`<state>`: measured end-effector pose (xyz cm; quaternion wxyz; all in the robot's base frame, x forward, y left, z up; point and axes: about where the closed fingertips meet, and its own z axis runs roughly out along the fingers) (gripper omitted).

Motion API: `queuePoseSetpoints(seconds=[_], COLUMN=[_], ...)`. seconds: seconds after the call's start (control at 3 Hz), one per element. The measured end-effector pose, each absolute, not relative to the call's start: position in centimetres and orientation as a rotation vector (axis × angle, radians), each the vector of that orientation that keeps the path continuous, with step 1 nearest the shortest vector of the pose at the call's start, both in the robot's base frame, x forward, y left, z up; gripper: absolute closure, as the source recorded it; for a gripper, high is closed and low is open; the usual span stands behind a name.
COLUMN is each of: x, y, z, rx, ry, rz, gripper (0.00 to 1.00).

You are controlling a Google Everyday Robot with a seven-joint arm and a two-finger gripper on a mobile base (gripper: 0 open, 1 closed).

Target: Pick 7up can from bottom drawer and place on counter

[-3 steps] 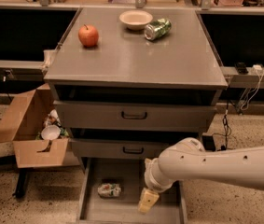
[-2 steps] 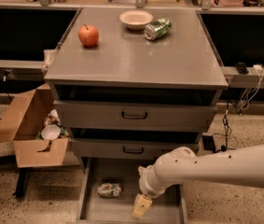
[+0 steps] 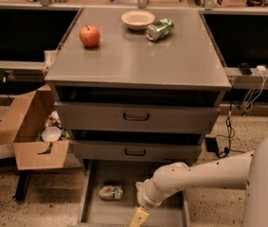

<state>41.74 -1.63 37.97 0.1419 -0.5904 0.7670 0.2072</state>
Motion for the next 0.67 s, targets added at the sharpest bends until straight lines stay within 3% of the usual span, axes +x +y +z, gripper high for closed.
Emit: queuePoseSetpoints(seconds=[0.67], x=[43.2], y=[-0.4], z=[33.9], rx=[-1.706], ry=[2.156], rz=[0.653], gripper=[0.00])
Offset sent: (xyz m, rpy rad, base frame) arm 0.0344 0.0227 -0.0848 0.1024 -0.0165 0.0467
